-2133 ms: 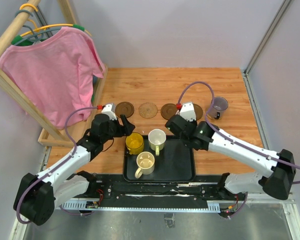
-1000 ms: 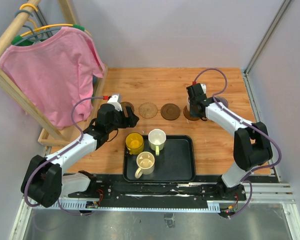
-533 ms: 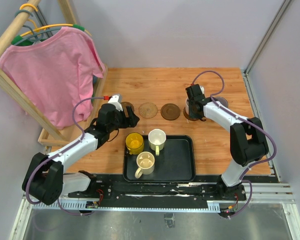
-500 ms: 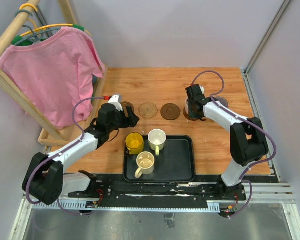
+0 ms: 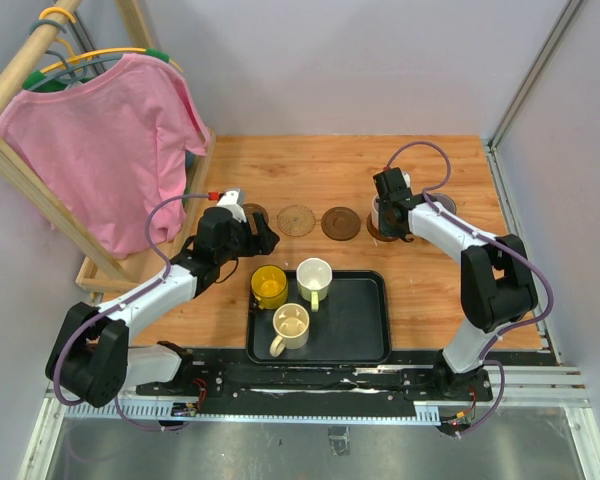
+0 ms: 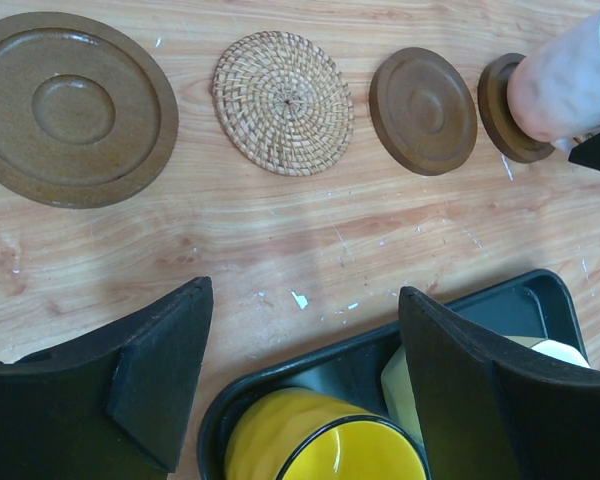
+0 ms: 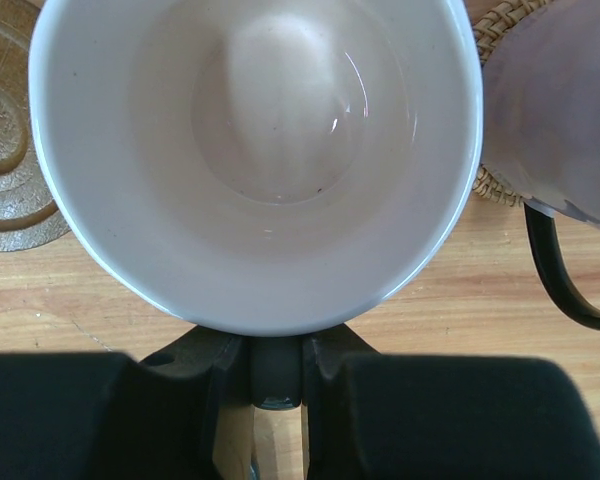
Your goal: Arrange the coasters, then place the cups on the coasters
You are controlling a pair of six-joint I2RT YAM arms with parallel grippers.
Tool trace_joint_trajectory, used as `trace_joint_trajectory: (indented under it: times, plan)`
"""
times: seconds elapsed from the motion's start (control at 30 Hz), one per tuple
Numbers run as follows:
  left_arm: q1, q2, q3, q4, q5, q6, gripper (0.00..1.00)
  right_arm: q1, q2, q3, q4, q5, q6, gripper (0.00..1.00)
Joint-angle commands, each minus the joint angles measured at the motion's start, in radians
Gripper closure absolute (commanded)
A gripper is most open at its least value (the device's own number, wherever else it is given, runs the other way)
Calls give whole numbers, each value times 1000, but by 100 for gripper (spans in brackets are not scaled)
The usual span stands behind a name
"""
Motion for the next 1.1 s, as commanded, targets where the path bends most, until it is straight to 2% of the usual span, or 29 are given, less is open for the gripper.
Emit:
trace_joint_trajectory:
  times: [0.0, 1.07]
  plan:
    - [2, 6, 18, 31, 5, 1, 21, -15, -4, 7, 52, 2, 16, 99]
    - [2, 17, 12, 40, 28, -9, 21, -32, -14, -52, 65, 37, 48, 95]
